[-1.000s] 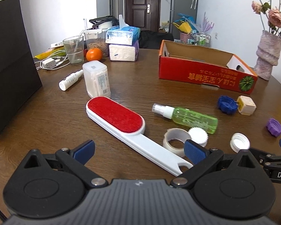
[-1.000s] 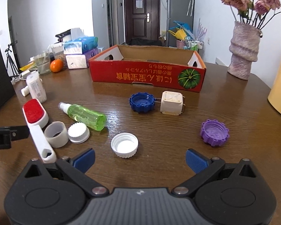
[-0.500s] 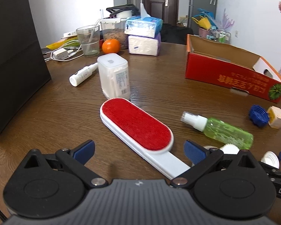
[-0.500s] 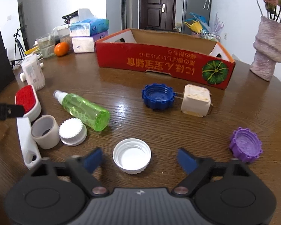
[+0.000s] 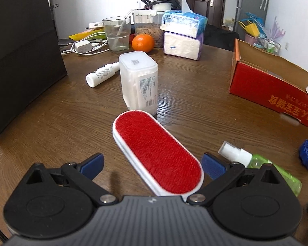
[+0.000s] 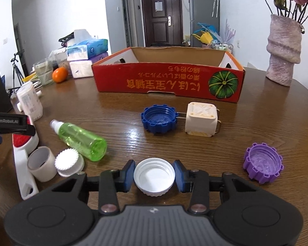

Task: Organize rigid objects
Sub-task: 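Grasp the red-and-white lint brush handle with the left tool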

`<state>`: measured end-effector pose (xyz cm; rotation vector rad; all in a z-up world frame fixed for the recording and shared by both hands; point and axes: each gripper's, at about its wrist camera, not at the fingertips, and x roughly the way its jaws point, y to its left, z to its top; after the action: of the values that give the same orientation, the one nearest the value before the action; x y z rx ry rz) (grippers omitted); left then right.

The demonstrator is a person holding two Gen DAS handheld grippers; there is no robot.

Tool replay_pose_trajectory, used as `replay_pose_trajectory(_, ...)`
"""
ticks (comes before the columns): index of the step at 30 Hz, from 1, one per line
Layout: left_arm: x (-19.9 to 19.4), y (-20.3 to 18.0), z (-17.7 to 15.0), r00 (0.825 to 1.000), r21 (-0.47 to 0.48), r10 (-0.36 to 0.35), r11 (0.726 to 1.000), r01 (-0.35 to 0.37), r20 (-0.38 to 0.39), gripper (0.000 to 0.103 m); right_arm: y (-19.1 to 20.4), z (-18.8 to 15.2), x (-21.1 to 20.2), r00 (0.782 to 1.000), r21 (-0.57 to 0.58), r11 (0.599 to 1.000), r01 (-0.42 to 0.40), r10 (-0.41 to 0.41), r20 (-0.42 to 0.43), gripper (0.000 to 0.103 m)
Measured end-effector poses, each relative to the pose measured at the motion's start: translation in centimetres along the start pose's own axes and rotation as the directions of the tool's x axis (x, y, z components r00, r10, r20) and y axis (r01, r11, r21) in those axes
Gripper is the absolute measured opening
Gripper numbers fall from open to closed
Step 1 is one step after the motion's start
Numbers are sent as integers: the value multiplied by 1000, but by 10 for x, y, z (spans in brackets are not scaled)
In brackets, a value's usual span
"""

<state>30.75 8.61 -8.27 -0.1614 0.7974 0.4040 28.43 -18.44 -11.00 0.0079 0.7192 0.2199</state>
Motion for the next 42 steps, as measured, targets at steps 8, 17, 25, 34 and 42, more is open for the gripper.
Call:
replay_pose_trajectory(8, 21, 0, -2, 997, -17, 34, 999, -35, -68, 103, -2, -1, 2, 999, 14, 999, 36, -37, 17, 40)
replay_pose_trajectory(17, 15, 25, -10, 999, -7, 24, 1000, -24, -27, 95, -5, -2, 2, 998, 22, 998, 62, -62, 30, 40)
replay_pose_trajectory(25, 9, 46, -13, 999, -10, 23, 1000, -22, 28, 61, -6, -5, -1, 995, 27, 996, 85, -86, 48, 40)
replay_pose_trajectory(34, 0, 61, -21, 999, 7, 9, 1000, -9, 38, 57, -8, -7, -1, 994, 38, 995, 94, -96, 53, 40)
replay_pose_trajectory(42, -14, 68, -28, 999, 8, -3, 1000, 3, 51, 57, -8, -10, -8, 993, 48, 995, 84, -88, 77, 40)
